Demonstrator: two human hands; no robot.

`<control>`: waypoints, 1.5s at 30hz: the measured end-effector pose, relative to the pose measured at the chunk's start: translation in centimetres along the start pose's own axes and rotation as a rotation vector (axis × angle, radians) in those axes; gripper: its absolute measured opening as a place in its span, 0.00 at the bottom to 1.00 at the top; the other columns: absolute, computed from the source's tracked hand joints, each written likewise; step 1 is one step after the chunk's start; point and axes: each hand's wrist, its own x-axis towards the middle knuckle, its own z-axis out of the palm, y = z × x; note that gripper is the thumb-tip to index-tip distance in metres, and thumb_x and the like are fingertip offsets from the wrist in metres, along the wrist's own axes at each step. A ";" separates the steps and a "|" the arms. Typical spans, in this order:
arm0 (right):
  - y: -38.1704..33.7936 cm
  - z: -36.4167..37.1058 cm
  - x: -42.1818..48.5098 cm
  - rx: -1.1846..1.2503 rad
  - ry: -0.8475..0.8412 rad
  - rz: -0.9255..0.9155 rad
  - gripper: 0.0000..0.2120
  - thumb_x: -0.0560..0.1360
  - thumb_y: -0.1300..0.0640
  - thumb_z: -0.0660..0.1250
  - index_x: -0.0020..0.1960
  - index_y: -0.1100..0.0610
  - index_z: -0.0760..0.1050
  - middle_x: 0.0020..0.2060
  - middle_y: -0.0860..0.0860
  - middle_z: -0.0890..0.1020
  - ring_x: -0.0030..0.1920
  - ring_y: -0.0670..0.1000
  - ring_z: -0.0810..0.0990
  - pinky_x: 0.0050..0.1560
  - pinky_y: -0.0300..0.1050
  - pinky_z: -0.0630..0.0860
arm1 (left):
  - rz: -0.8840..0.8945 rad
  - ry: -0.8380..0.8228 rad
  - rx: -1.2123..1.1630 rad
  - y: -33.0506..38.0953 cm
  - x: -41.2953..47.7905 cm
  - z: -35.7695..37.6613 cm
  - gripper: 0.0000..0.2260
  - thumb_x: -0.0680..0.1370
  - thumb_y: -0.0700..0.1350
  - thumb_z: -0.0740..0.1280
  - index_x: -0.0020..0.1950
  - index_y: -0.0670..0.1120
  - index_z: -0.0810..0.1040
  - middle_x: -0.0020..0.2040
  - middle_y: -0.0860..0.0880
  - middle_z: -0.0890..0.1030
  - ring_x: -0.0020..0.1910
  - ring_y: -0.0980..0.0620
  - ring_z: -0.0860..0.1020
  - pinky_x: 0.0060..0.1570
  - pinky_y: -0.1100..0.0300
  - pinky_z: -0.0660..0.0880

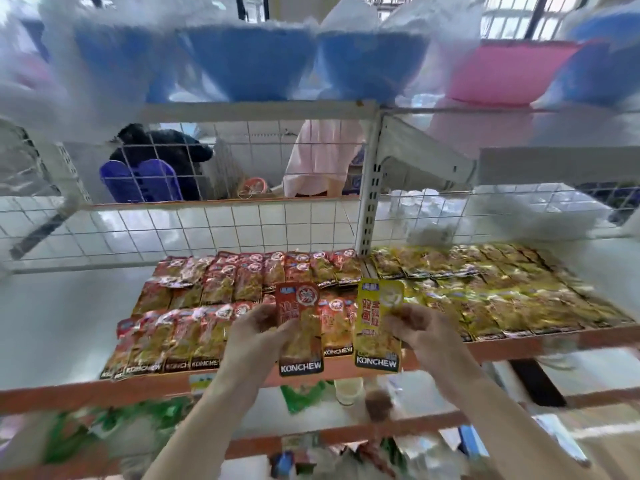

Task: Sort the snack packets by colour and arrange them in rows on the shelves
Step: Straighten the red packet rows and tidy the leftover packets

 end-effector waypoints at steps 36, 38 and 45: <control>2.6 -0.7 14.1 -0.143 0.043 0.091 0.05 0.78 0.59 0.69 0.49 0.52 0.84 0.44 0.47 0.87 0.49 0.48 0.84 0.59 0.50 0.79 | 0.215 -0.024 0.552 -3.9 21.5 6.9 0.12 0.73 0.44 0.77 0.50 0.44 0.77 0.38 0.50 0.81 0.36 0.53 0.81 0.38 0.61 0.79; 2.9 -0.7 14.3 -0.148 0.044 0.101 0.05 0.78 0.58 0.69 0.51 0.53 0.83 0.45 0.48 0.87 0.50 0.48 0.84 0.59 0.50 0.79 | 0.274 0.005 0.653 -4.5 21.7 6.9 0.16 0.73 0.46 0.77 0.54 0.42 0.78 0.39 0.49 0.81 0.38 0.52 0.81 0.41 0.57 0.80; 3.5 -0.7 14.4 -0.104 0.044 0.116 0.06 0.78 0.60 0.69 0.53 0.55 0.83 0.46 0.49 0.87 0.50 0.48 0.84 0.60 0.50 0.79 | 0.261 0.090 0.902 -5.2 21.9 7.1 0.28 0.74 0.56 0.75 0.66 0.39 0.75 0.58 0.41 0.77 0.60 0.42 0.76 0.55 0.50 0.77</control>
